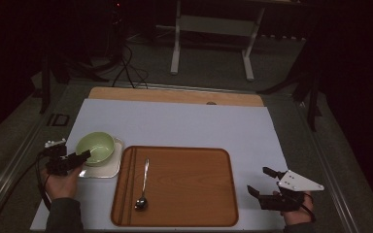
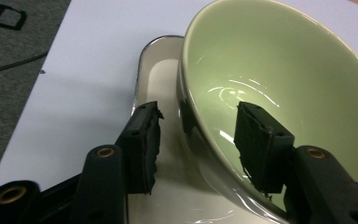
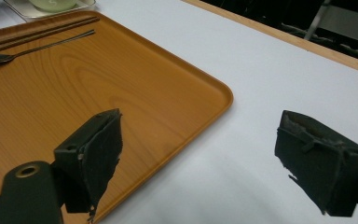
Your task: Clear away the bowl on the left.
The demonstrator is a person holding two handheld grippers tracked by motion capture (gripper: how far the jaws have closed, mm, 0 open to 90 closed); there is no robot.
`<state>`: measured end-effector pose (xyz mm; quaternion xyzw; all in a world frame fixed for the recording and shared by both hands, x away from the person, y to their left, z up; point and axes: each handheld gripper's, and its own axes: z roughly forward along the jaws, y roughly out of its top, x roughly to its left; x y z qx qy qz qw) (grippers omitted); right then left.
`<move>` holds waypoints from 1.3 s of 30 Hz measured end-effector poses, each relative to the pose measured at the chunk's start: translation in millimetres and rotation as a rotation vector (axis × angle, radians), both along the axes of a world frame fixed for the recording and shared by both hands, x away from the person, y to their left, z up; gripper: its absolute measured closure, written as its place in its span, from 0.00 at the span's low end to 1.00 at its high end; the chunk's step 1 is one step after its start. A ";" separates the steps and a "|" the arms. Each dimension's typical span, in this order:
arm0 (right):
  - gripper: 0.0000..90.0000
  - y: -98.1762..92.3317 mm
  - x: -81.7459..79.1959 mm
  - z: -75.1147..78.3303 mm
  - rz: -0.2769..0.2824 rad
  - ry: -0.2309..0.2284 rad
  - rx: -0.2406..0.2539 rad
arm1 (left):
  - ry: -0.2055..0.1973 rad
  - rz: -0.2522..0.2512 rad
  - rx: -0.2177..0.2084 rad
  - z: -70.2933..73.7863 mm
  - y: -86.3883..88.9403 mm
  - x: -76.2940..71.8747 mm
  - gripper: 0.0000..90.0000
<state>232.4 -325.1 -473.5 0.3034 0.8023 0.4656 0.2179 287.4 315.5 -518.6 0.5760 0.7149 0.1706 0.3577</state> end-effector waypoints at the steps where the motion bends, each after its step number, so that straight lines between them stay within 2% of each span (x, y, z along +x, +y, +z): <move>1: 0.16 0.0 0.0 0.0 0.000 0.000 0.000 | 0.003 -0.002 -0.006 -0.3 0.5 0.0 0.59; 6: 0.16 -0.4 -0.1 0.2 0.000 -0.002 0.000 | 0.026 -0.008 -0.037 -4.1 2.8 0.5 0.73; 13: 0.16 -0.2 -0.3 0.3 0.000 0.000 -0.001 | 0.059 -0.013 -0.095 -11.3 8.0 1.4 0.82; 17: 0.16 -0.2 -0.3 0.3 0.000 -0.001 0.000 | 0.073 -0.012 -0.112 -13.1 10.3 1.1 0.85; 19: 0.16 0.0 -0.3 0.3 0.001 -0.001 -0.002 | 0.070 -0.014 -0.130 -13.8 12.2 0.7 0.86; 27: 0.16 -0.2 0.0 0.2 -0.001 -0.001 -0.002 | 0.050 -0.009 -0.127 -10.6 8.8 -0.5 0.92; 33: 0.16 -0.3 -0.1 0.2 -0.001 -0.002 -0.003 | 0.032 0.003 -0.151 -11.2 8.7 -2.2 0.94; 37: 0.16 -0.3 0.0 0.2 -0.001 -0.001 -0.004 | 0.032 0.010 -0.189 -12.9 11.4 -3.0 0.95; 39: 0.16 -0.3 0.0 0.2 -0.002 -0.001 -0.003 | 0.030 0.022 -0.224 -15.1 14.0 -3.9 0.95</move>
